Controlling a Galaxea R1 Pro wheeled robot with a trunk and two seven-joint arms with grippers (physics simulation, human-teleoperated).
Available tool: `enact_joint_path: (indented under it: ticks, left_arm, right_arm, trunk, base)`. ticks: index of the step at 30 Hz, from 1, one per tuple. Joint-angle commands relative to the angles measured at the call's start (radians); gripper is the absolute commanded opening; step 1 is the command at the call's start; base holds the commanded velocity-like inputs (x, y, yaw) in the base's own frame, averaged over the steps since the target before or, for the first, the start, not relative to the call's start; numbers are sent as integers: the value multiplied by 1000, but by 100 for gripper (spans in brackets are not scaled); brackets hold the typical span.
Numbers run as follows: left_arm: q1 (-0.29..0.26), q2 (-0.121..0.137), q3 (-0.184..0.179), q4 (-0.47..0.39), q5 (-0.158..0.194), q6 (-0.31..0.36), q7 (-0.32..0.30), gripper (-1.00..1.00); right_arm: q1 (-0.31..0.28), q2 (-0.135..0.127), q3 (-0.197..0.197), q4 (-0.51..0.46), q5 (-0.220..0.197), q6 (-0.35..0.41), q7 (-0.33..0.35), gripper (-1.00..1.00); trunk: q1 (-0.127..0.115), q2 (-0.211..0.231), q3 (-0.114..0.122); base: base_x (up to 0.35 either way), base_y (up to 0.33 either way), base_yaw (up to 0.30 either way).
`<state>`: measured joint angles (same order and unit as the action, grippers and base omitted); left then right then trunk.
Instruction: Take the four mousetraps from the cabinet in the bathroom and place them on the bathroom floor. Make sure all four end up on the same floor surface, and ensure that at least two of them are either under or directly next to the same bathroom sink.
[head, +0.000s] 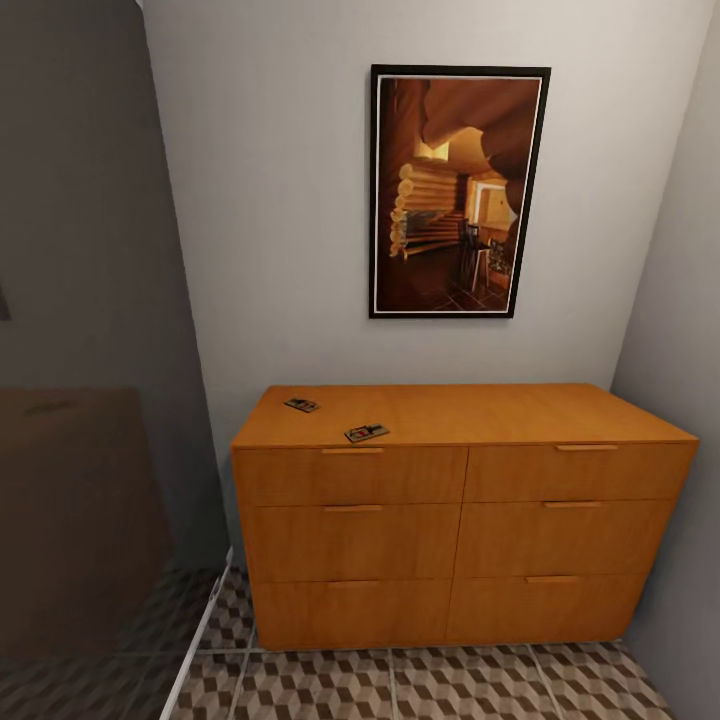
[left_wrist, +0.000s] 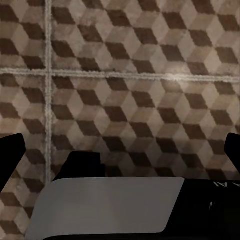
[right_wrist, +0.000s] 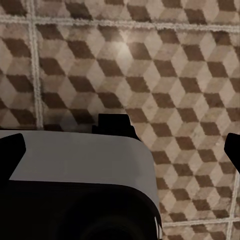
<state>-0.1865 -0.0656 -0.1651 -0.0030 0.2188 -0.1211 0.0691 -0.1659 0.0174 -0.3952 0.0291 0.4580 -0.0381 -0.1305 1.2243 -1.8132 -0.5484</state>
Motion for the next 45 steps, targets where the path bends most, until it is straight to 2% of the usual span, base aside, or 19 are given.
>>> enact_joint_path:
  ticks: [1, 45]
  left_arm:
    - [-1, 0, -9, 1, 9, -3, 3, 100]
    - [-1, 0, -9, 1, 9, -3, 3, 100]
  right_arm:
    - [-1, 0, -8, 3, 10, -4, -6, 100]
    - [-1, -3, -6, 3, 14, -9, -4, 100]
  trunk:
    - [0, -1, -1]
    - [0, -1, -1]
  base:
    - [0, 0, 0]
    - [0, 0, 0]
